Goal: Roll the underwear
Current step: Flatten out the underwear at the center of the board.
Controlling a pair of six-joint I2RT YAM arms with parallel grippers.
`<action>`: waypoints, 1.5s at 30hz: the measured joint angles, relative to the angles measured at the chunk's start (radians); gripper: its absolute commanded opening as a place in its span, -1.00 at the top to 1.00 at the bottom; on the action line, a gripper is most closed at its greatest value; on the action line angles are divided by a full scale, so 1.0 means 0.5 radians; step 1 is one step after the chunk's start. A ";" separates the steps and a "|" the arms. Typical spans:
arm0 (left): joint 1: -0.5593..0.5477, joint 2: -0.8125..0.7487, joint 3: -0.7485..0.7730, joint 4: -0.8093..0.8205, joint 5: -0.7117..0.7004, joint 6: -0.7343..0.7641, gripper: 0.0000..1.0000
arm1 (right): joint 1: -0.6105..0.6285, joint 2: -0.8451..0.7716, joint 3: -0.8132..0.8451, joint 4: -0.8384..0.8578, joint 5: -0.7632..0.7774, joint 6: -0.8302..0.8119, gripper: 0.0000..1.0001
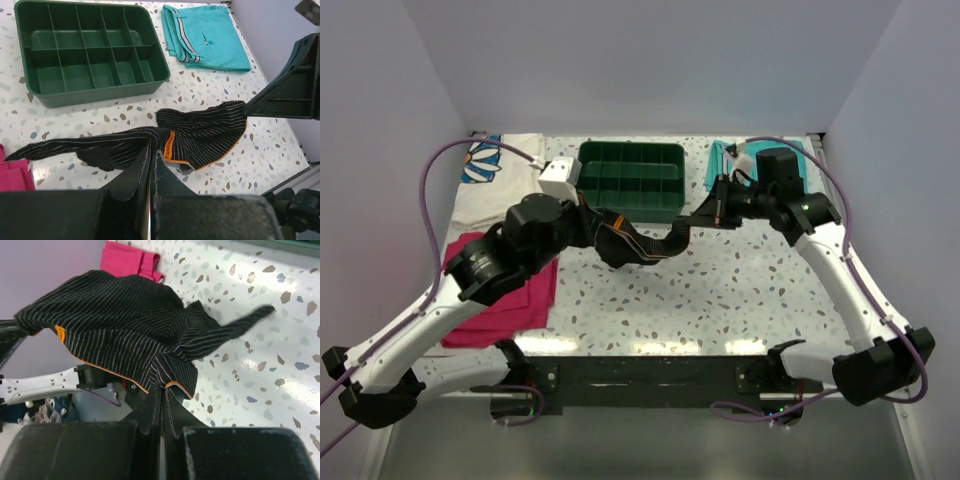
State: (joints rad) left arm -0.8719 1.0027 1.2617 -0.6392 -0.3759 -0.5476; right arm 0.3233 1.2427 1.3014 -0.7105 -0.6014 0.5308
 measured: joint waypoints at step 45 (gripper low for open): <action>0.001 2.116 0.575 0.565 1.795 0.781 -0.76 | -0.678 -0.551 -1.176 -0.246 1.421 0.343 -0.47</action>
State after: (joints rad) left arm -0.8715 2.0609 1.5494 -0.3565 0.5217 -0.1570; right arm -0.0154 0.9672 0.7136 -0.8333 0.1093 0.7025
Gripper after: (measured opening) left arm 0.887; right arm 0.737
